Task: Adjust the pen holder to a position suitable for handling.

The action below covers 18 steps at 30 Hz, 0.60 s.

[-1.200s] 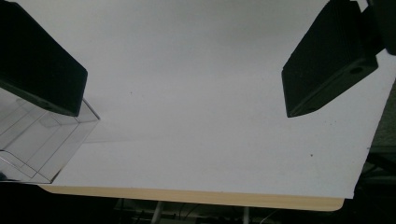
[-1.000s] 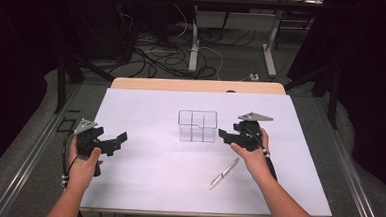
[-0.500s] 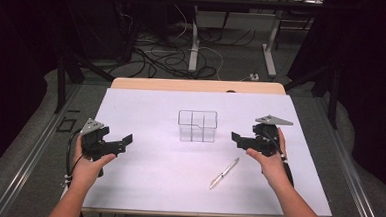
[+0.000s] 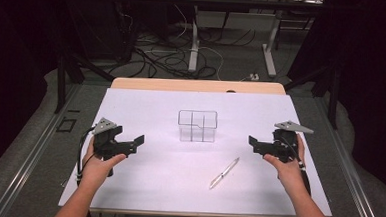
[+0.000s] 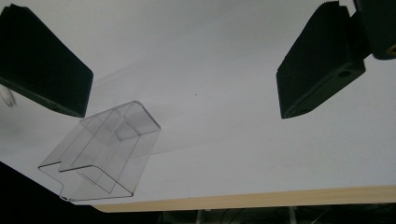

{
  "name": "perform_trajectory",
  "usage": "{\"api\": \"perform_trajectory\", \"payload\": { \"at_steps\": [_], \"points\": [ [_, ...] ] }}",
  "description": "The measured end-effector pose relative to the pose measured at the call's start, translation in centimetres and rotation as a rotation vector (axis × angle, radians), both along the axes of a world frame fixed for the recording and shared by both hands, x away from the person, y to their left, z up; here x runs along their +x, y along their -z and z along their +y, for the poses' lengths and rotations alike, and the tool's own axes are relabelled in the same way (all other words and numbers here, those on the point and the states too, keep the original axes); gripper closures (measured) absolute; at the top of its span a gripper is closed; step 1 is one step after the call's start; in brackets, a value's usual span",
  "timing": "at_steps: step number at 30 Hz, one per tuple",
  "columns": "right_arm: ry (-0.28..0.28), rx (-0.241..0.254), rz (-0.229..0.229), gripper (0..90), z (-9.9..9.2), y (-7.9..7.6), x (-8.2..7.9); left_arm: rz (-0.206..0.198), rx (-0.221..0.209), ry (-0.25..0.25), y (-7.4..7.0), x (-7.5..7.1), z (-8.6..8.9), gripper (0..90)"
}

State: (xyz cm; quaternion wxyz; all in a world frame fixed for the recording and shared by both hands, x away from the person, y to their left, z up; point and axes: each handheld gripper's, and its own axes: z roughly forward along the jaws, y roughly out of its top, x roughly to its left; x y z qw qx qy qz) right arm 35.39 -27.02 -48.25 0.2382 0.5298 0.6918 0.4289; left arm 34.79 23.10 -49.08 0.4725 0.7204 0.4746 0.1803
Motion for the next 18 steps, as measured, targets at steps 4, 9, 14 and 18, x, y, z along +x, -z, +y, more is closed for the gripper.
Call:
{"api": "perform_trajectory", "payload": {
  "at_steps": [4, 9, 14, 18],
  "points": [
    [0.023, 0.018, 0.006, 0.0, -0.8, 0.4, 0.1, 0.011, -0.005, 0.013, -0.1, 0.1, -0.8, 6.1],
    [0.072, 0.073, 0.027, 0.0, -1.9, 1.3, 0.2, 0.022, -0.018, 0.026, -0.2, 0.5, -1.8, 8.9],
    [0.078, 0.072, 0.012, 0.0, -2.0, 1.5, -0.1, 0.037, -0.030, 0.036, -0.4, 1.0, -2.9, 14.3],
    [0.080, 0.059, -0.001, 0.0, -2.0, 1.5, -0.3, 0.044, -0.023, 0.053, -0.4, 1.2, -4.0, 15.5]
  ]
}}
